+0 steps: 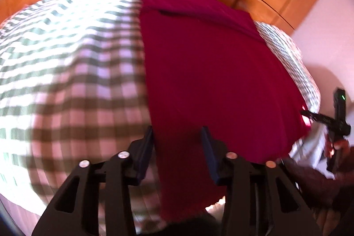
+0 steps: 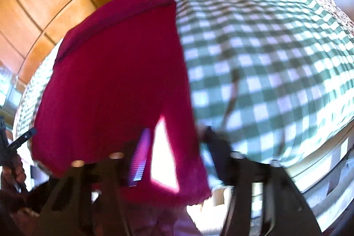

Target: Fold small clothes

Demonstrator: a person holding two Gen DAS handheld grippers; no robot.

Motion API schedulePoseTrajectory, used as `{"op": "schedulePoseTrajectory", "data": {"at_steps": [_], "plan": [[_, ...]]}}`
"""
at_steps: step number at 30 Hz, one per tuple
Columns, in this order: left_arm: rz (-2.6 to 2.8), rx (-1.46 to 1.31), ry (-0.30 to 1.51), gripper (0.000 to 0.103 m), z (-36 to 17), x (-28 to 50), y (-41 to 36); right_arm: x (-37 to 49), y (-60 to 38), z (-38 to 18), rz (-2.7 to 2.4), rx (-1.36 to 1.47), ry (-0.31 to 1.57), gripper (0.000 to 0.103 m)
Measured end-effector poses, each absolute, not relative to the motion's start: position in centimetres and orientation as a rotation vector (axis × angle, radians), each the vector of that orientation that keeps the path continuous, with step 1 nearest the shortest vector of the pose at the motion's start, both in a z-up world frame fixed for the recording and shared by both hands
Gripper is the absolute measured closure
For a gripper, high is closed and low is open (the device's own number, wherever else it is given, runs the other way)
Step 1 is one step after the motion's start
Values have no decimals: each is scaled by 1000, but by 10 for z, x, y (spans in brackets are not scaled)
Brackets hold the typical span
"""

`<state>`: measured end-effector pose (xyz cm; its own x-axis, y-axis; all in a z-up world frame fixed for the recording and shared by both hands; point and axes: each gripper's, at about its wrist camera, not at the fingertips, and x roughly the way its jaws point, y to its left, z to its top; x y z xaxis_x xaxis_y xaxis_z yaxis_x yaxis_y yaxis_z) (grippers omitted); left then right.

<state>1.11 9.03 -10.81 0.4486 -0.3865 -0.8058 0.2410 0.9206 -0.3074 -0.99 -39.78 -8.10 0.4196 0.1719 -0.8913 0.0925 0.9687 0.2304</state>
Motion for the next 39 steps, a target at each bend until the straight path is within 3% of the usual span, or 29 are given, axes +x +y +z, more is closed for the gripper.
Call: {"op": "schedulePoseTrajectory", "data": {"at_steps": [1,3,10,20,23,25,26,27,29,37,39], "plan": [[-403,-148,1043,70,-109,8,88,-13,-394,-82,66,253,1154,75],[-427,-117,1053,93,-110,3,82,-13,-387,-82,94,237,1170,92],[-534,-387,966,95,-78,22,112,10,-375,-47,210,299,1082,94],[-445,-595,956,95,-67,141,116,113,-399,-38,143,426,998,94],[-370,-623,945,89,-68,178,116,146,-401,-45,120,442,1002,94],[-357,-654,950,69,-71,194,121,166,-404,-46,135,468,983,84],[-296,-675,946,47,-73,201,128,171,-406,-46,143,493,978,62],[-247,-683,933,38,-73,202,132,176,-410,-45,145,537,963,34],[-244,-701,922,38,-76,199,142,172,-418,-39,100,561,904,15],[-368,-615,960,38,-112,138,141,116,-429,-52,107,486,953,15],[-375,-565,983,46,-119,131,127,108,-420,-66,95,414,986,16]]}}
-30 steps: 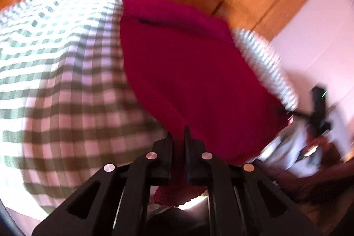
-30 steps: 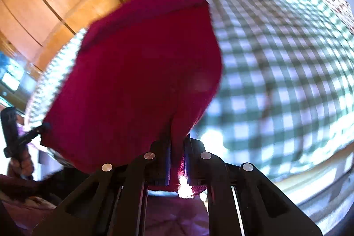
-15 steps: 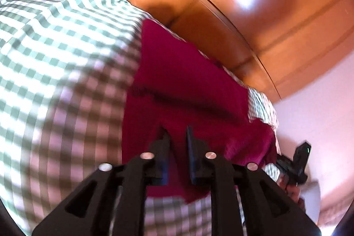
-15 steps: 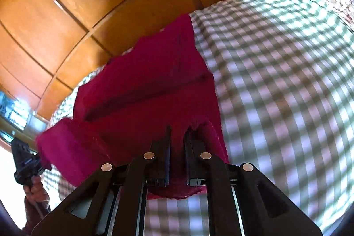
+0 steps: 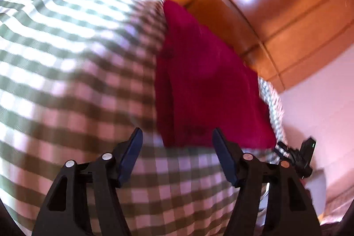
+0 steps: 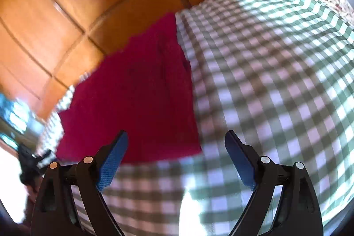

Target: Fold small clothes

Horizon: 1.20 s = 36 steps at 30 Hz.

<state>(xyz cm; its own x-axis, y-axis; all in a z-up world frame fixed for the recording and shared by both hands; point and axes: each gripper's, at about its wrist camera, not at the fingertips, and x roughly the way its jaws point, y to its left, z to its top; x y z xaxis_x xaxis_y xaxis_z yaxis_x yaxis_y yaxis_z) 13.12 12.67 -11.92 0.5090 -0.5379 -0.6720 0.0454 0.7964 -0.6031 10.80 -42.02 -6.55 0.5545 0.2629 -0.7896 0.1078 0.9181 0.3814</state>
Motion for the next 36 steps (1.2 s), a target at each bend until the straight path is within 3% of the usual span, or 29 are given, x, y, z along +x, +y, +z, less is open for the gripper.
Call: {"op": "schedulePoseTrajectory", "data": {"at_steps": [2,3,4,5,6,8,10,20,23,25,26,27,29,32,36], "plan": [[-366,-548,975,55,-122,132,120,112,-414,-76,81,390,986,24],[-366,-548,973,66,-122,134,116,116,-409,-78,76,375,974,36],[-349,-528,986,69,-122,138,111,121,-405,-81,69,364,968,42],[-336,-508,989,81,-124,138,109,125,-403,-83,62,361,970,55],[-331,-488,988,85,-124,139,107,129,-399,-84,52,348,975,68],[-331,-475,985,89,-121,133,108,131,-391,-82,65,330,983,78],[-338,-465,980,89,-117,127,112,126,-390,-76,68,327,985,81],[-387,-392,1030,89,-114,24,120,34,-387,-70,133,326,1068,81],[-358,-342,1034,80,-108,6,122,8,-386,-70,153,329,1099,81],[-346,-337,1011,65,-98,6,127,1,-385,-69,159,319,1108,76],[-322,-334,988,58,-93,10,131,2,-386,-67,146,315,1101,63],[-299,-324,974,57,-89,20,131,4,-387,-65,136,317,1092,53],[-239,-274,958,57,-83,36,131,11,-390,-57,112,315,1055,51],[-140,-160,922,56,-73,59,124,24,-389,-49,70,291,1016,34],[-71,-88,890,42,-63,77,111,37,-378,-47,53,258,988,34]]}}
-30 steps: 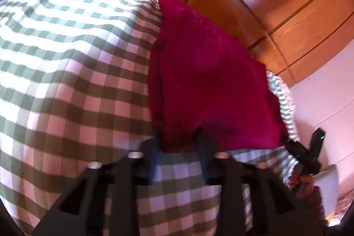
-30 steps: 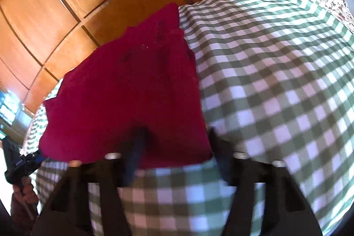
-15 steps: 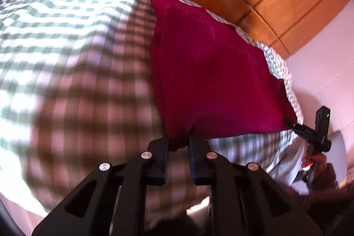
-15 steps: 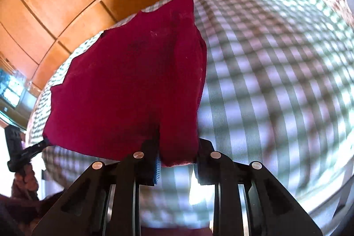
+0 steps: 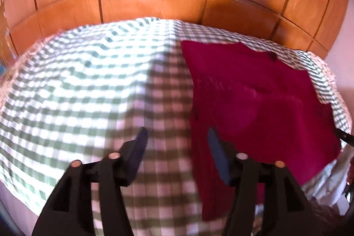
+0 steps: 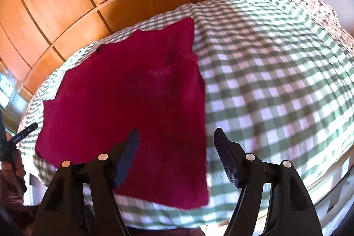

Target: Fold small clothes

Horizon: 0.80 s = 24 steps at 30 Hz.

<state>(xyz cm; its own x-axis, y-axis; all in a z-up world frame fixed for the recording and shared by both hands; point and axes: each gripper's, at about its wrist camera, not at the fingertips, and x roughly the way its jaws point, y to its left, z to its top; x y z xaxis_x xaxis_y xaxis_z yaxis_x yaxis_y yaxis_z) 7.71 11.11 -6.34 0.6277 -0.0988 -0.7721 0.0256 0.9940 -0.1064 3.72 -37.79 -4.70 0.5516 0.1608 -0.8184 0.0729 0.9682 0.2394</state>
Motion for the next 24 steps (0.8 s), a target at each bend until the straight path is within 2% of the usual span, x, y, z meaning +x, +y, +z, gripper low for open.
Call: {"op": "schedulePoseTrajectory", "data": {"at_steps": [2,3,6,8,11,20,24], "plan": [[-70,-91,883,37,-61,82,107,43,-370,-49,45,242,985,32],[-66,-91,883,37,-61,84,106,45,-367,-50,40,232,982,28],[-51,-71,887,34,-64,86,102,48,-359,-55,29,224,979,27],[-39,-59,894,33,-67,85,102,49,-354,-59,22,211,977,22],[-37,-58,913,32,-74,88,99,52,-348,-70,11,184,1001,21],[-33,-51,914,29,-81,93,100,53,-345,-89,5,176,1006,4],[-26,-43,904,23,-79,94,100,54,-343,-91,2,171,1001,4]]}}
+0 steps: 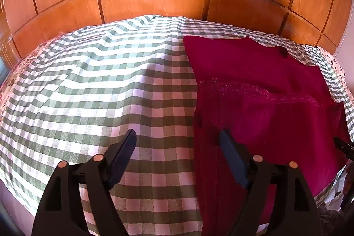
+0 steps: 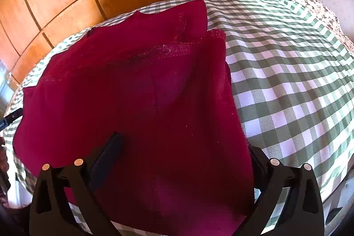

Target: Fold small clothes

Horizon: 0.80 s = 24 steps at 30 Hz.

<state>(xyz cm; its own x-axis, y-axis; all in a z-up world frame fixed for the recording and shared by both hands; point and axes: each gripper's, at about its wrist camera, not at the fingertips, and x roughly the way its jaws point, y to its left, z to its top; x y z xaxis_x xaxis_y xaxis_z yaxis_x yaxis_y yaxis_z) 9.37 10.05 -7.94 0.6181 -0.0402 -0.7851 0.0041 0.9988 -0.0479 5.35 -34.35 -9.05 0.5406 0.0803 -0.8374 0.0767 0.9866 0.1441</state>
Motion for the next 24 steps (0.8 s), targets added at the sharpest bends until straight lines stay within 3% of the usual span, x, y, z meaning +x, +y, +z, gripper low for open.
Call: {"op": "schedulePoseTrajectory", "data": {"at_steps": [6,15,24], "plan": [[-5,-47,898,17,-78,93,105,52,-343,-91,5,173,990,4],[20,-57,885,17,-71,89,105,47,-344,-92,24,176,964,4],[-131,-128,858,24,-62,89,102,49,-345,-86,39,172,1003,4]]}}
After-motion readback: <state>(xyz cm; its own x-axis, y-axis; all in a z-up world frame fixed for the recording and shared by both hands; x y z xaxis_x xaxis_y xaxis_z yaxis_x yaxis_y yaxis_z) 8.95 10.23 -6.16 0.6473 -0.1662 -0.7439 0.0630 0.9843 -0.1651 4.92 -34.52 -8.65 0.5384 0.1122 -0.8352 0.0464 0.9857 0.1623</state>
